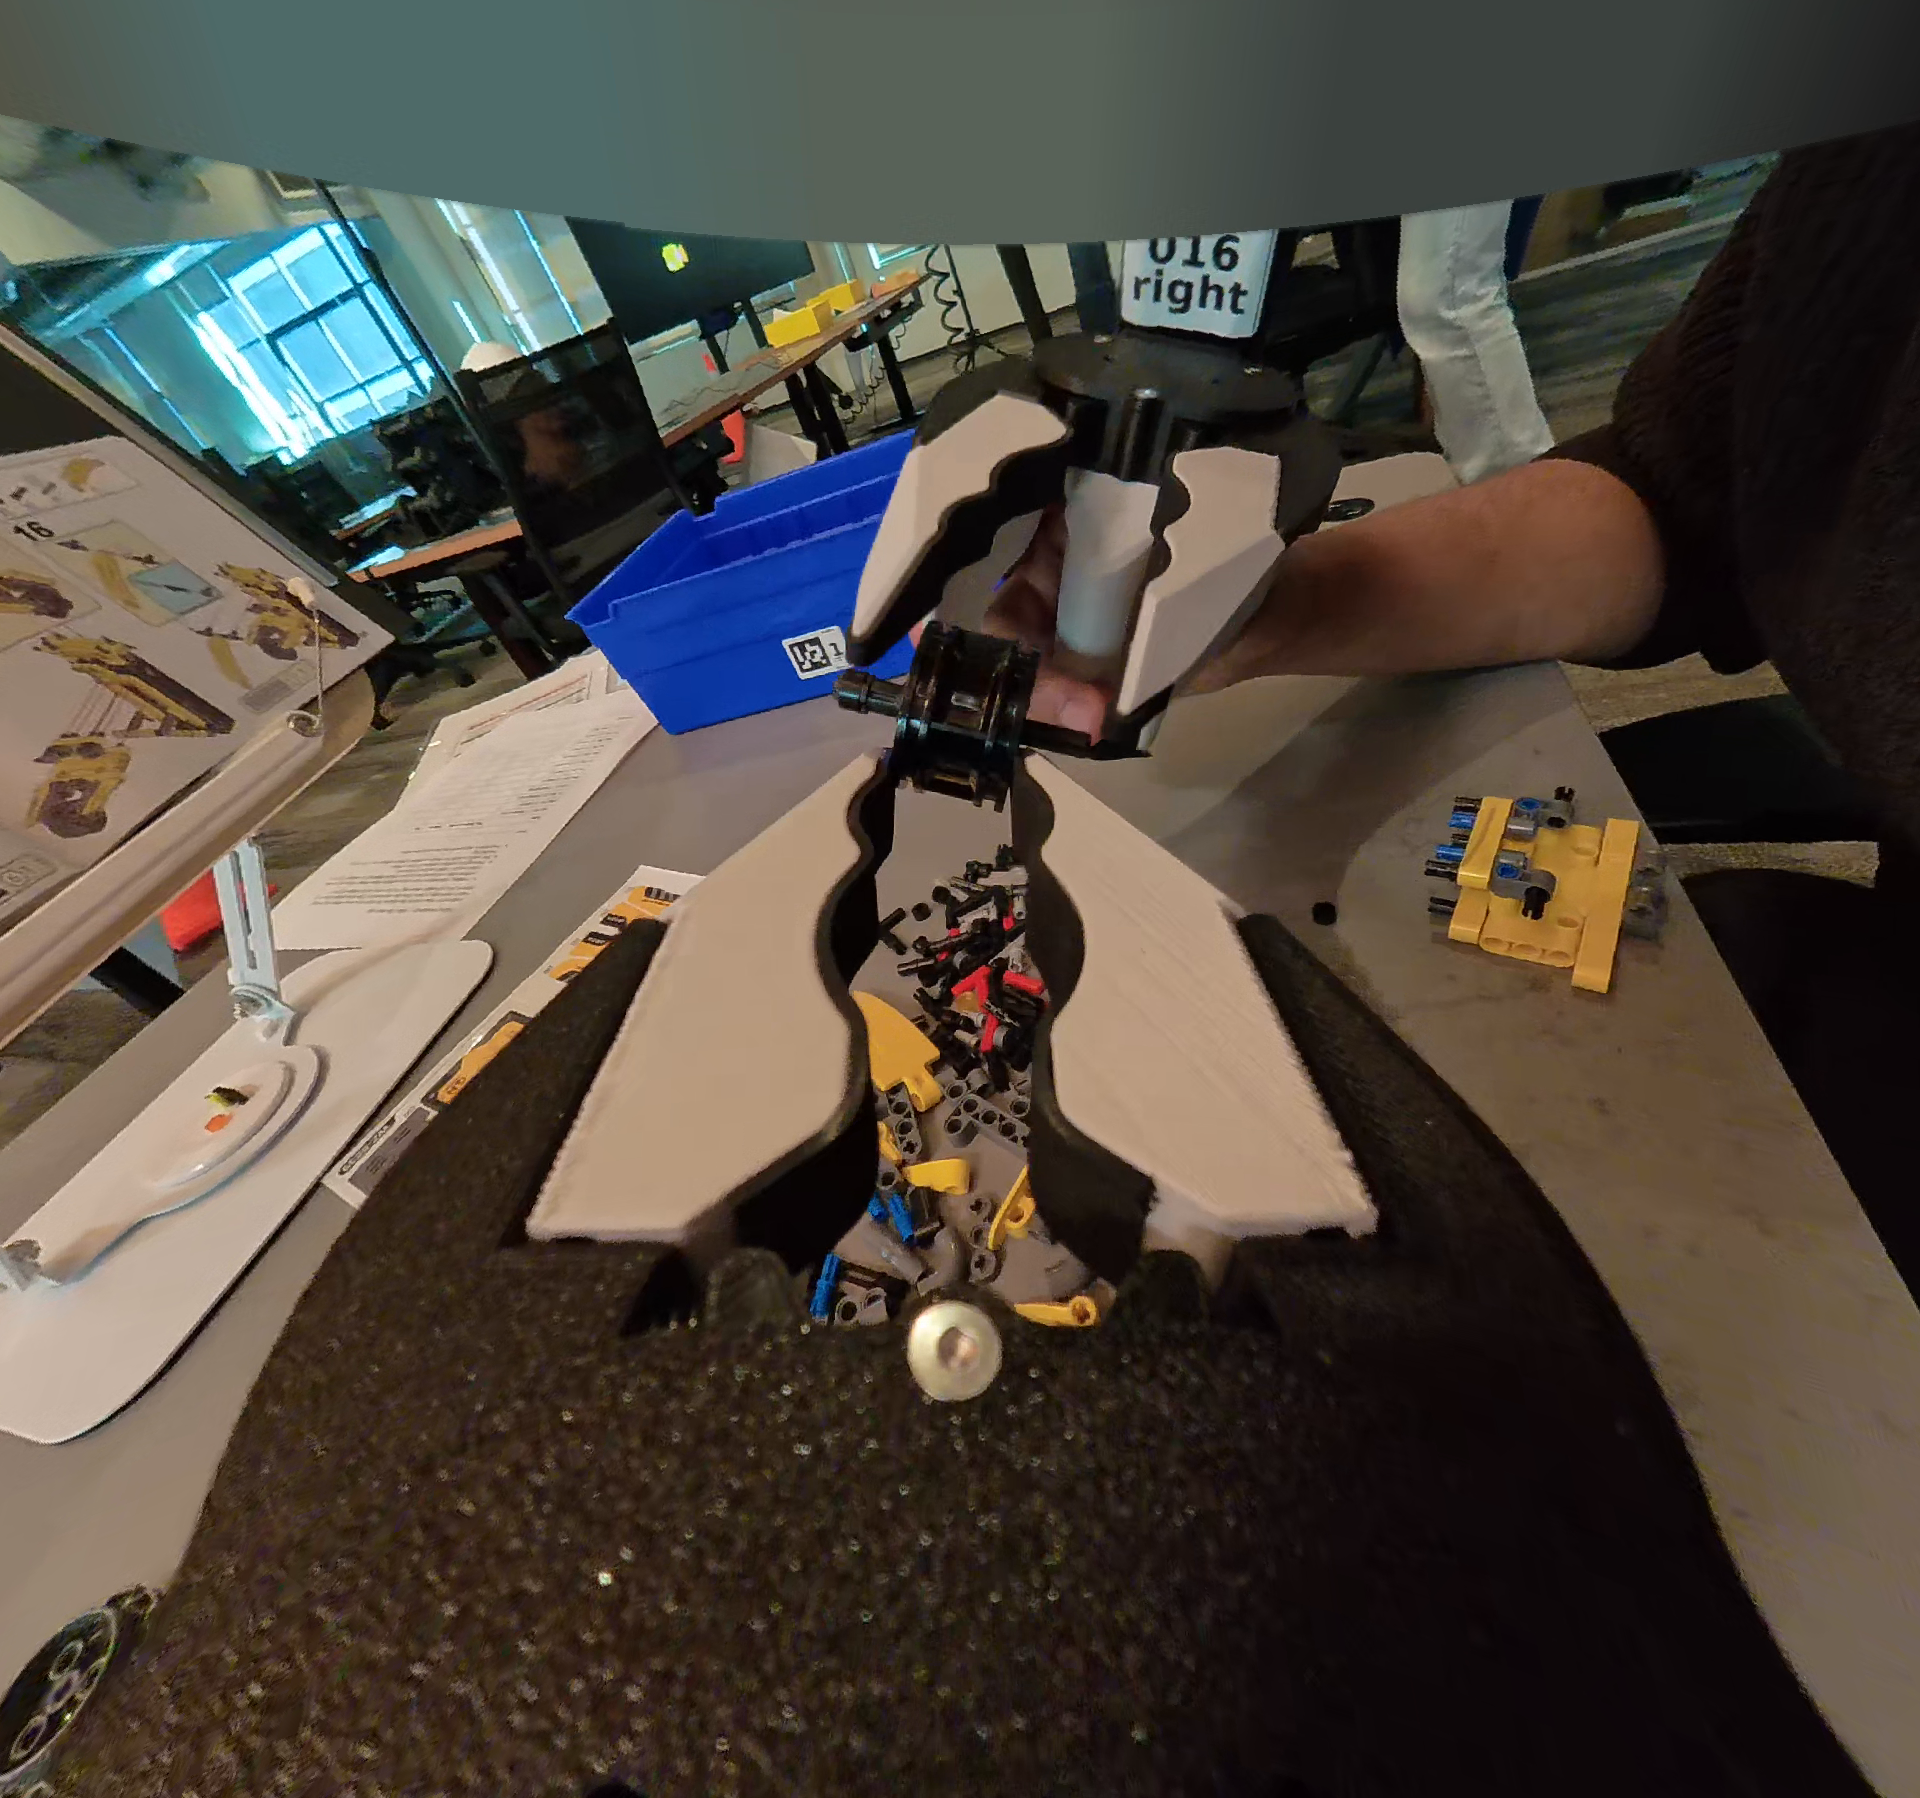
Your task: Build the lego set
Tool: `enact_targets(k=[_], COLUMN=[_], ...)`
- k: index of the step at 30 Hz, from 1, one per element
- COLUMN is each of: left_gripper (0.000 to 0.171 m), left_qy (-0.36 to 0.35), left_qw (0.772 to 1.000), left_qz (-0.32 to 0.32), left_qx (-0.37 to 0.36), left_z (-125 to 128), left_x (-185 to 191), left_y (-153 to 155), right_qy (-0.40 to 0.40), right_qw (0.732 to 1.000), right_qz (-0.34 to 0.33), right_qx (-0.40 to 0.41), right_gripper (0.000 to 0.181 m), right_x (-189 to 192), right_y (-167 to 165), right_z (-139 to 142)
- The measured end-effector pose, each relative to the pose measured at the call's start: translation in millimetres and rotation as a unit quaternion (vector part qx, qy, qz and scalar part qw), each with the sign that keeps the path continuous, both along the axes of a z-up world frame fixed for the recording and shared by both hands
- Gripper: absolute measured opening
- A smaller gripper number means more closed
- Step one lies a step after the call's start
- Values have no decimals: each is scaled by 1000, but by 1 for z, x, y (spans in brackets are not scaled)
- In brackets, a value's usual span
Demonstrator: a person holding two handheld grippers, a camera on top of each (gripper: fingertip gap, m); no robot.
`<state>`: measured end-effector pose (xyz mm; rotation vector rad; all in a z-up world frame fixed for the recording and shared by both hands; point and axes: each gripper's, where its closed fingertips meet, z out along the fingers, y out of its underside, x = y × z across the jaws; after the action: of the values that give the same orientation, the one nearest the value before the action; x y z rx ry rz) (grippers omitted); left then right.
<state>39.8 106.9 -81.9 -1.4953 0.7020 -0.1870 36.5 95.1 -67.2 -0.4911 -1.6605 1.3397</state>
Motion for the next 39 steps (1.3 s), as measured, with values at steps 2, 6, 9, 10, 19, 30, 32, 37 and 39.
enact_targets(k=[2, 6, 9, 10, 19, 30, 32, 37, 39], left_gripper=[21, 21, 21, 21, 20, 20, 20, 20, 20], left_qy=[3, 8, 9, 10, 17, 21, 21, 13, 9], left_qw=[1000, 1000, 1000, 1000, 1000, 1000, 1000, 1000, 1000], left_qz=[1, 4, 4, 5, 7, 4, 3, 0, -2], left_qx=[-1, 1, 1, 2, 3, 2, 2, 0, -3], left_z=[-1, -2, -2, -2, -3, -3, -3, -2, -2], left_x=[0, 0, 1, 0, 1, 3, 4, 4, 5], left_y=[0, 1, 1, 1, 1, 0, 0, 0, 0], right_qy=[-3, -2, -2, -2, 1, 5, 6, 6, 5], right_qw=[1000, 1000, 1000, 1000, 999, 999, 999, 999, 999], right_qz=[-2, -9, -13, -14, -21, -21, -20, -18, -17], right_qx=[8, 19, 24, 25, 35, 41, 42, 36, 33], right_gripper=[44, 44, 43, 43, 44, 46, 46, 45, 45], right_x=[0, -2, -2, -2, -2, -1, -1, 0, 0], right_y=[0, -1, 0, 0, 0, -2, -2, -2, -3], right_z=[-2, -4, -4, -5, -5, -5, -5, -5, -4])
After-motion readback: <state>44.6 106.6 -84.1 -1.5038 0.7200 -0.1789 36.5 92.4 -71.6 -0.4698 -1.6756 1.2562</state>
